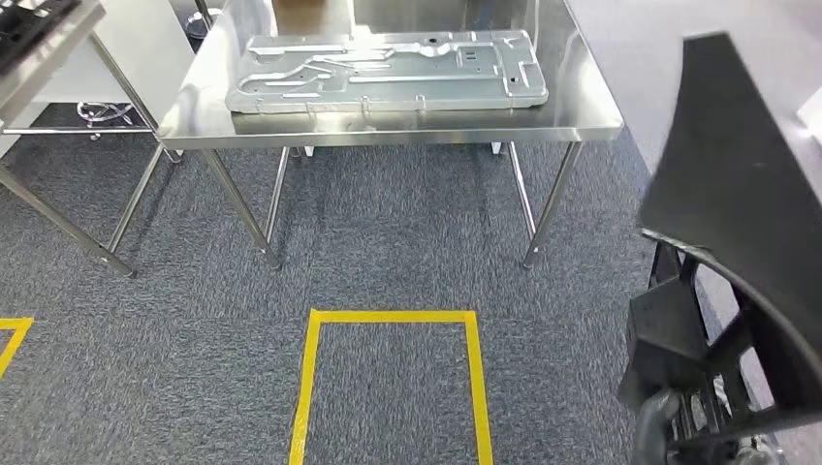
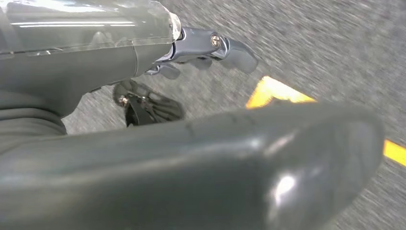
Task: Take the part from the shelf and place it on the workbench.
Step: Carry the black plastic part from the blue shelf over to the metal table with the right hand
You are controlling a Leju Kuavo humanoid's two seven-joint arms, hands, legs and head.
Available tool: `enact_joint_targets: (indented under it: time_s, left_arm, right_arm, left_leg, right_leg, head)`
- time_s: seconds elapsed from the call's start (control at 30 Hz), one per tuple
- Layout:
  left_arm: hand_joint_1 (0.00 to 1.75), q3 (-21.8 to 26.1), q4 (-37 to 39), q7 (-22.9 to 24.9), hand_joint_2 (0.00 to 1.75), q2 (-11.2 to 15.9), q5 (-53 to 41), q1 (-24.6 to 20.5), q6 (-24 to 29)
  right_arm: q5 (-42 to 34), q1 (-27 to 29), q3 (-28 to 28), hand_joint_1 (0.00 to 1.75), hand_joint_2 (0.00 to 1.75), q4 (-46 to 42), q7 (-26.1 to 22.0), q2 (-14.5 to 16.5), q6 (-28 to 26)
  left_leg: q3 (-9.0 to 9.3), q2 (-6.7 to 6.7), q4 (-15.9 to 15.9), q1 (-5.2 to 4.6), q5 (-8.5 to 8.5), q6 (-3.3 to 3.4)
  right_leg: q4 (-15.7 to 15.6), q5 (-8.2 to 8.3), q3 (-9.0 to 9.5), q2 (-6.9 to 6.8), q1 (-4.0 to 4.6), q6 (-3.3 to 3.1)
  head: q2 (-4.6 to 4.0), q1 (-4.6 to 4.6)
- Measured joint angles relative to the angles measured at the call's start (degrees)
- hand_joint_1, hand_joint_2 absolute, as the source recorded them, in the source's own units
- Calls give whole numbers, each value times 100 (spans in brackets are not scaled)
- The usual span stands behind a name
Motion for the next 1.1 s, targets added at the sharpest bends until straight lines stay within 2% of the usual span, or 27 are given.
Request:
enact_joint_targets:
  time_s: [0.03, 0.1, 0.13, 0.17, 0.2, 0.27, 0.3, 0.33, 0.37, 0.43, 0.47, 0.5, 0.57, 0.6, 0.63, 0.67, 0.7, 0.77, 0.8, 0.83, 0.9, 0.93, 0.97, 1.0, 1.03, 1.07, 1.1]
  left_arm:
    - [0, 1, 0, 4, 0, 0, 2, 16, -1]
    - [0, 2, 0, 15, 0, 0, 7, 76, -1]
    - [0, 3, 0, 20, 0, 1, 10, 102, -1]
    - [0, 4, 0, 25, 0, 2, 13, 125, -1]
    - [0, 9, 0, 31, 0, 6, 16, 148, 0]
    - [0, 30, 2, 45, 0, 39, 25, 180, 5]
    - [0, 40, 4, 53, 0, 56, 28, 176, 8]
    - [0, 49, 5, 58, 0, 71, 32, 148, 13]
    - [0, 53, 7, 64, 0, 72, 34, 90, 14]
    - [0, 54, 7, 68, 0, 77, 32, -51, 8]
    - [0, 54, 7, 71, 0, 80, 30, -108, 4]
    - [0, 54, 7, 72, 0, 84, 30, -126, 1]
    - [0, 62, 7, 78, 0, 89, 34, -76, 1]
    - [0, 70, 7, 81, 0, 86, 37, -23, 0]
    - [0, 79, 8, 84, 0, 80, 37, 22, -1]
    - [0, 87, 10, 84, 0, 70, 38, 57, -2]
    - [0, 93, 11, 85, 0, 63, 39, 84, -3]
    - [0, 103, 13, 89, 0, 62, 42, 107, -5]
    - [0, 105, 13, 93, 0, 67, 42, 108, -7]
    - [0, 108, 13, 98, 0, 71, 43, 100, -8]
    - [0, 109, 13, 107, 0, 74, 40, 66, -10]
    - [0, 109, 13, 110, 0, 76, 39, 51, -11]
    - [0, 109, 13, 114, 0, 79, 34, 43, -13]
    - [0, 108, 13, 122, 0, 81, 30, 43, -15]
    - [0, 108, 14, 127, 0, 82, 26, 54, -16]
    - [0, 107, 14, 132, 0, 83, 24, 74, -16]
    - [0, 108, 14, 136, 0, 83, 24, 98, -16]
  right_arm:
    - [55, -22, 1, 175, 175, -2, 33, -19, -60]
    - [150, -62, 3, 175, 175, -15, 80, -62, -183]
    - [189, -82, 7, 175, 175, -23, 93, -85, -243]
    - [218, -105, 12, 175, 175, -32, 104, -110, -293]
    - [239, -129, 18, 175, 175, -37, 118, -134, -332]
    - [266, -185, 27, 175, 175, -39, 154, -182, -381]
    - [278, -212, 40, 175, 175, -50, 183, -203, -396]
    - [286, -227, 60, 175, 175, -75, 218, -227, -413]
    - [282, -252, 86, 175, 175, -111, 263, -253, -430]
    - [226, -328, 129, 175, 175, -186, 408, -311, -435]
    - [183, -377, 138, 175, 175, -199, 483, -350, -410]
    - [135, -406, 139, 175, 175, -192, 553, -391, -368]
    - [54, -412, 138, 175, 175, -138, 640, -462, -276]
    - [18, -407, 137, 175, 175, -100, 672, -485, -233]
    - [-9, -404, 135, 175, 175, -60, 700, -501, -192]
    - [-25, -403, 132, 175, 175, -19, 724, -513, -155]
    - [-35, -399, 126, 175, 175, 24, 744, -521, -112]
    - [-21, -387, 107, 175, 175, 136, 777, -534, -25]
    - [-7, -380, 97, 175, 175, 190, 800, -540, 17]
    - [6, -375, 91, 175, 175, 236, 819, -546, 52]
    - [18, -393, 77, 175, 175, 283, 853, -551, 111]
    - [17, -407, 59, 175, 175, 304, 864, -552, 136]
    - [13, -423, 34, 175, 175, 325, 879, -552, 158]
    - [7, -432, 6, 175, 175, 349, 897, -553, 182]
    - [0, -436, -20, 175, 175, 373, 911, -553, 202]
    - [-9, -443, -45, 175, 175, 396, 921, -554, 222]
    - [-18, -451, -71, 175, 175, 417, 927, -554, 242]
  left_leg:
    - [-334, 0, 285, 0, -199, -5]
    - [-874, 1, 392, -3, -781, -2]
    - [-1087, 1, 281, -7, -971, 9]
    - [-1261, 1, 89, -20, -961, 36]
    - [-1390, 1, -193, -44, -634, 90]
    - [-1508, -13, -796, -128, 619, 214]
    - [-1495, -18, -992, -181, 1100, 252]
    - [-1457, -23, -1090, -213, 1311, 267]
    - [-1390, -38, -1092, -235, 1217, 277]
    - [-1237, -60, -1152, -218, 1004, 335]
    - [-1162, -77, -1166, -209, 919, 367]
    - [-1089, -79, -1177, -196, 847, 387]
    - [-957, -62, -1177, -176, 698, 395]
    - [-875, -49, -1175, -167, 626, 393]
    - [-785, -39, -1173, -153, 555, 387]
    - [-682, -35, -1171, -135, 485, 374]
    - [-573, -31, -1169, -114, 409, 350]
    - [-367, -34, -1154, -92, 259, 275]
    - [-302, -36, -1162, -92, 195, 228]
    - [-249, -40, -1158, -97, 157, 185]
    - [-319, -39, -961, -98, 270, 102]
    - [-485, -32, -663, -96, 445, 74]
    - [-743, -23, -282, -90, 631, 48]
    - [-1053, -13, 115, -86, 738, 35]
    - [-1345, -6, 420, -83, 720, 27]
    - [-1597, -4, 584, -81, 547, 26]
    - [-1804, -3, 607, -83, 303, 34]
  right_leg:
    - [-63, -91, 163, 21, 0, -17]
    - [-168, -288, 508, 73, 6, -22]
    - [-213, -395, 687, 96, 12, -19]
    - [-257, -503, 870, 110, 22, -14]
    - [-321, -611, 1068, 115, 34, -10]
    - [-467, -840, 1436, 144, 43, 13]
    - [-547, -986, 1597, 166, 43, 24]
    - [-522, -1015, 1719, 181, 29, 51]
    - [-407, -984, 1791, 196, 23, 97]
    - [105, -784, 1723, 133, -8, 184]
    - [402, -824, 1571, 101, -12, 213]
    - [687, -998, 1370, 66, -20, 227]
    - [1132, -1502, 935, 26, -35, 264]
    - [1223, -1707, 745, 18, -48, 292]
    - [1194, -1800, 601, 14, -59, 315]
    - [1039, -1764, 504, 11, -68, 334]
    - [785, -1555, 431, 6, -80, 359]
    - [308, -760, 298, -40, -86, 363]
    - [177, -455, 262, -59, -78, 332]
    - [119, -304, 256, -70, -69, 278]
    - [18, -408, 388, -46, -64, 166]
    - [-71, -450, 502, -38, -75, 123]
    - [-177, -489, 646, -35, -81, 87]
    - [-307, -528, 825, -35, -86, 61]
    - [-447, -573, 1021, -34, -80, 42]
    - [-603, -624, 1242, -29, -71, 34]
    - [-772, -683, 1493, -20, -61, 29]
  head:
    - [0, -7]
    - [0, -6]
    - [0, -6]
    - [0, -7]
    - [0, -7]
    - [0, 7]
    - [0, 18]
    - [0, 23]
    - [0, 22]
    - [0, 13]
    - [0, 19]
    - [0, 23]
    - [0, 33]
    - [0, 32]
    - [0, 32]
    - [0, 32]
    - [0, 34]
    - [0, 45]
    - [0, 44]
    - [0, 45]
    - [0, 38]
    - [0, 32]
    - [0, 18]
    - [0, 6]
    - [0, -5]
    - [0, -8]
    - [0, -7]
